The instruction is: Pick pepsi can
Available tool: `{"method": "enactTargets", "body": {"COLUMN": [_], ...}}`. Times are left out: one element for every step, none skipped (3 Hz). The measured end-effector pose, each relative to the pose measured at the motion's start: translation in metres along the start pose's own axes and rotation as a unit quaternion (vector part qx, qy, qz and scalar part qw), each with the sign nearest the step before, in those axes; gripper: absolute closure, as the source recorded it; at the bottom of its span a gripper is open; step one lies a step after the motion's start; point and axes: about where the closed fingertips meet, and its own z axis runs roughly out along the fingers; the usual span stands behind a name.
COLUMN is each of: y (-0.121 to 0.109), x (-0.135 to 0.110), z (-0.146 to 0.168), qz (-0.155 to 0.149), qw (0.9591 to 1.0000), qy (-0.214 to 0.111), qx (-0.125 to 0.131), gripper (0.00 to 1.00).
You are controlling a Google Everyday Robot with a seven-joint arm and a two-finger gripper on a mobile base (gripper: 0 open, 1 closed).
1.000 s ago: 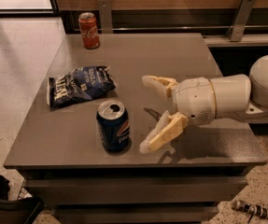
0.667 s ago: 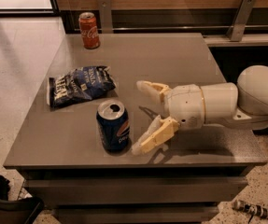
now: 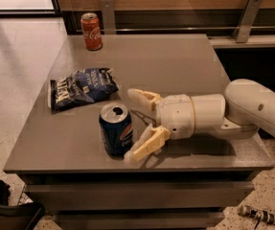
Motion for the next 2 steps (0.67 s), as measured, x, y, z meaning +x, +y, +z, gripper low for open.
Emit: {"method": "enactTargets", "body": {"y": [0.0074,0.0079], "x": [-0.0049,-0.0053], "z": [0.0117,0.0126], "qz": [-0.013,-0.013], "qw": [0.9997,0.9997], "qy": [-0.014,-0.013], "qx": [-0.016,-0.017], "gripper": [0.01,0.23]}}
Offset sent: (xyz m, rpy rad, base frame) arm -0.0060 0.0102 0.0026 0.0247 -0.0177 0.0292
